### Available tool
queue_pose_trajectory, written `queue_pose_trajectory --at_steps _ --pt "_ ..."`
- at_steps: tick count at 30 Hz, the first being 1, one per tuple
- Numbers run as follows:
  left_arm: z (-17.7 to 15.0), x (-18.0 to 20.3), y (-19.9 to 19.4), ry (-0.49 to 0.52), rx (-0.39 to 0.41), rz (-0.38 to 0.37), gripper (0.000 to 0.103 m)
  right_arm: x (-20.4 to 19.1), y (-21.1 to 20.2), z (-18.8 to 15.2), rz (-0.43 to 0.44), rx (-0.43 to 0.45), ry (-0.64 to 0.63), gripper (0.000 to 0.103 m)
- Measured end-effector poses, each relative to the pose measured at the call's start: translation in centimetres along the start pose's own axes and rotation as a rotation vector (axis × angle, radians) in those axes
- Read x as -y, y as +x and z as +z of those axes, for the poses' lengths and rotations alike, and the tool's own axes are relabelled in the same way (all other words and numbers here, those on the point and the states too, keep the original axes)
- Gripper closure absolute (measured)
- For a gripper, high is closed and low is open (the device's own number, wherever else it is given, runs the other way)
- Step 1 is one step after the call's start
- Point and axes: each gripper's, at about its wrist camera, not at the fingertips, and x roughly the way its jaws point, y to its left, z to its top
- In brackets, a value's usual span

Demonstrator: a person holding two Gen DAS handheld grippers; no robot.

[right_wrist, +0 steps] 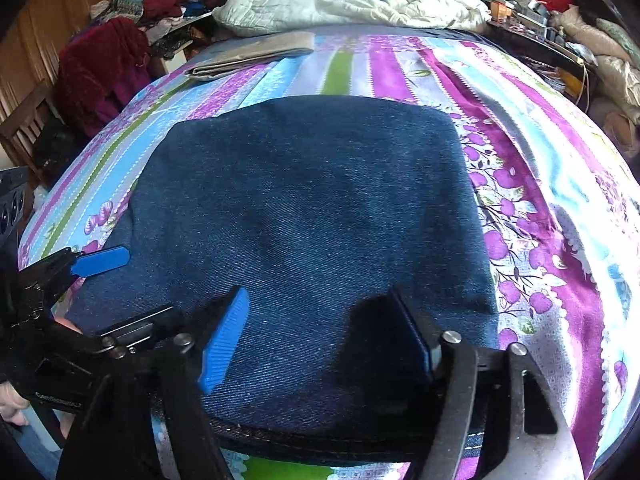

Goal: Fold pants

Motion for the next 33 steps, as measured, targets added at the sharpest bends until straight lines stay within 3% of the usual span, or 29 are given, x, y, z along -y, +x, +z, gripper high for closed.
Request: queue_pose_trajectory --at_steps 8,10,14,18,19,21,22,25,27,31,33 --pt "0.3 -0.8 -0.1 0.005 0.014 -0.059 0.0 0.3 -0.1 0.6 0.096 -0.04 -0.012 0.015" --pt "0.8 -1.6 -0.9 -0.012 -0.012 -0.096 0.002 2.1 -1.6 1.3 0.205 -0.041 0.034 0.017" --pt "2.5 -6.1 -3.8 -0.083 0.029 -0.143 0.001 8.6 -4.7 2.7 0.292 0.002 0.143 0.017" --pt "3.8 -11.9 -2.4 -0.187 -0.044 -0.227 0.002 15.1 -1.3 3.5 0.433 -0.152 0.283 0.021" --pt "3.8 -13.2 -1.4 -0.219 -0.077 -0.253 0.005 16.4 0.4 3.4 0.452 -0.198 0.319 0.031" --pt "3.7 -14.6 0.4 -0.254 -0.122 -0.284 0.015 17.5 2.6 3.0 0.549 -0.264 0.374 0.033" --pt "3.6 -14.7 0.8 -0.262 -0.134 -0.308 0.016 17.5 3.6 2.8 0.63 -0.291 0.382 0.033" --pt "3.6 -13.7 1.1 -0.247 -0.133 -0.381 0.016 16.5 5.9 2.4 0.705 -0.361 0.344 0.035" --pt "3.9 -13.0 1.6 -0.233 -0.142 -0.403 0.016 16.2 6.8 2.5 0.729 -0.352 0.346 0.036" --pt "4.8 -11.7 2.7 -0.204 -0.137 -0.379 0.015 14.9 8.4 3.1 0.789 -0.317 0.359 0.036" --pt "4.9 -11.7 2.8 -0.214 -0.125 -0.379 0.015 13.7 8.8 3.5 0.783 -0.294 0.341 0.044"
